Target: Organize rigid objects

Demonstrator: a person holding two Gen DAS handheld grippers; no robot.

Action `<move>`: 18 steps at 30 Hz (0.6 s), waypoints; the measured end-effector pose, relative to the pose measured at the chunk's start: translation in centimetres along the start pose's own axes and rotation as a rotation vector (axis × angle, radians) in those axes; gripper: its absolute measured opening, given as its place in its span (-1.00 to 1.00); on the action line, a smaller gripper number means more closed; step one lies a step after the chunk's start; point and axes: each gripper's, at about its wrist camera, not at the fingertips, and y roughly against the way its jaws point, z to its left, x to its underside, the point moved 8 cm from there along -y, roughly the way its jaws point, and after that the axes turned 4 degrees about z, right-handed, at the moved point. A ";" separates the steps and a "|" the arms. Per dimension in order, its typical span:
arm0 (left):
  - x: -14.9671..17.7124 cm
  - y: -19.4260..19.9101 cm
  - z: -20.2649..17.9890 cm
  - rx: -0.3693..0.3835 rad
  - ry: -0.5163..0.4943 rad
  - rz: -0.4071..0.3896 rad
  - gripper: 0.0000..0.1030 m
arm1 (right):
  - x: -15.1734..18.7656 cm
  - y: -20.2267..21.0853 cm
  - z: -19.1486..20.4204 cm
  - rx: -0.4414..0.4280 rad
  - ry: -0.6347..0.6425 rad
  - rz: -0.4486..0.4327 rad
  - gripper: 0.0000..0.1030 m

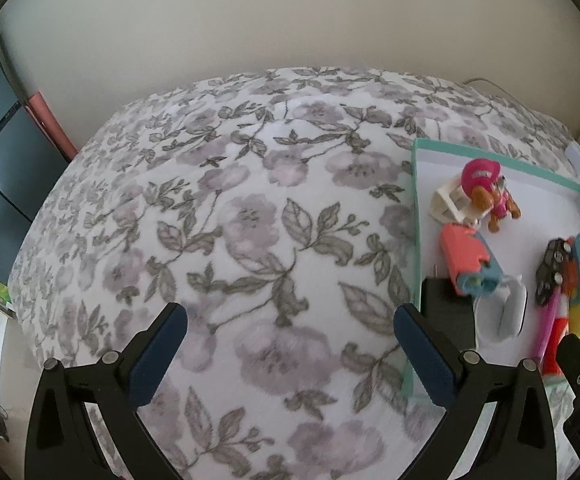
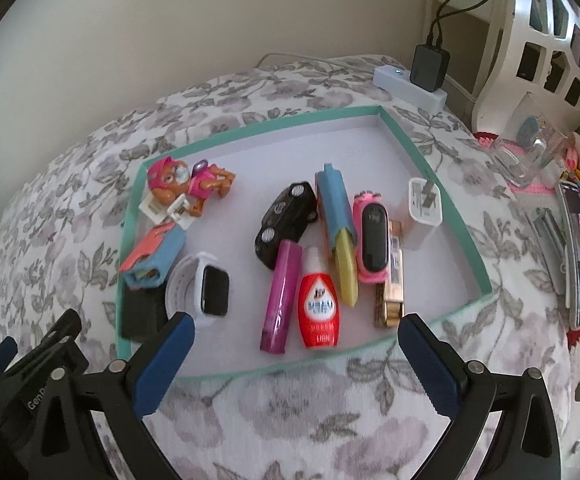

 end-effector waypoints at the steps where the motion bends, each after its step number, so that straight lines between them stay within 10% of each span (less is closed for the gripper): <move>1: 0.3 0.2 0.1 -0.004 -0.006 -0.005 1.00 | 0.4 0.1 0.0 0.001 0.003 -0.002 1.00; 18: 3.7 3.5 2.1 0.004 0.003 -0.033 1.00 | 3.6 3.4 0.3 -0.024 0.030 -0.091 1.00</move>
